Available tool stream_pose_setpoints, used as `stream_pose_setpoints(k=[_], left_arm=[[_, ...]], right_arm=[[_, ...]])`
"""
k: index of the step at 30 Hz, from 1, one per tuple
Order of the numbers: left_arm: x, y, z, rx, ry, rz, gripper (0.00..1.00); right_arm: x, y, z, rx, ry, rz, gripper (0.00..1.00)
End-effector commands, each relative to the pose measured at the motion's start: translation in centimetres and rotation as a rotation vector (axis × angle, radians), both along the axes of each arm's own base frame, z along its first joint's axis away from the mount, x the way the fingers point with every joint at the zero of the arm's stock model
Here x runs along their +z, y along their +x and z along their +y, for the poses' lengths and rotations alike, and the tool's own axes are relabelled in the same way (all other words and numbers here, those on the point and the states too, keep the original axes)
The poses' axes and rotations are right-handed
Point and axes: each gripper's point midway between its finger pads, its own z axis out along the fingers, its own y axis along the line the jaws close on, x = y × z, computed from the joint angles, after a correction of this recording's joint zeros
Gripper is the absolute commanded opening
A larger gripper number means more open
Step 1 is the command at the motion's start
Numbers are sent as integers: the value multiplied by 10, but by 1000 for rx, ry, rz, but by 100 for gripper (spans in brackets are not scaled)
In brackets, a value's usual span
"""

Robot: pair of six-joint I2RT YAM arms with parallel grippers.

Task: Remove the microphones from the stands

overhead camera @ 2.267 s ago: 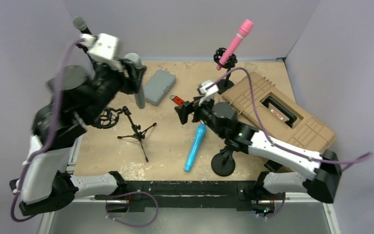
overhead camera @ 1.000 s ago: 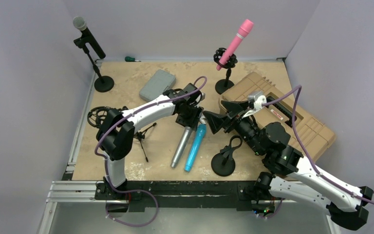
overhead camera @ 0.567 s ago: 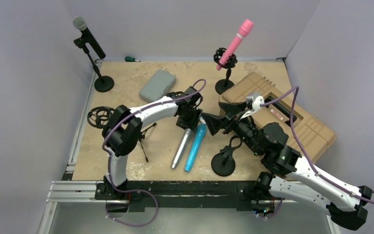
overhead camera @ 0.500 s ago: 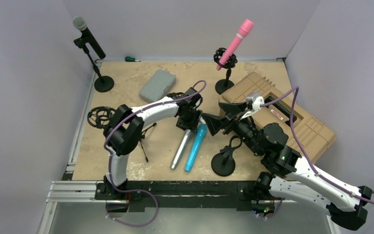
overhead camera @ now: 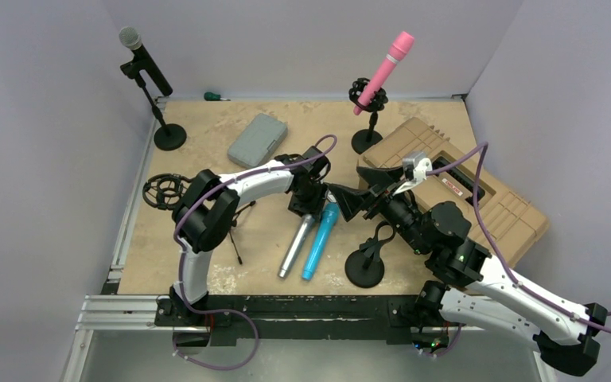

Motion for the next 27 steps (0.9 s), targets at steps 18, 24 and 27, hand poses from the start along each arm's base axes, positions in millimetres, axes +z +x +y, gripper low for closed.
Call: stream_pose_setpoints(k=[18,24,27], left_arm=[[86,5,-1,-2,-120,-142,76],[162,0,19,-48,-162,-300,77],[206,-7,32,-87,-208,-423,78]], right_arm=[[2,1,9,21,20,7,90],[-7,6,16,19,12,36,90],[-9,7,21,25,15,47,90]])
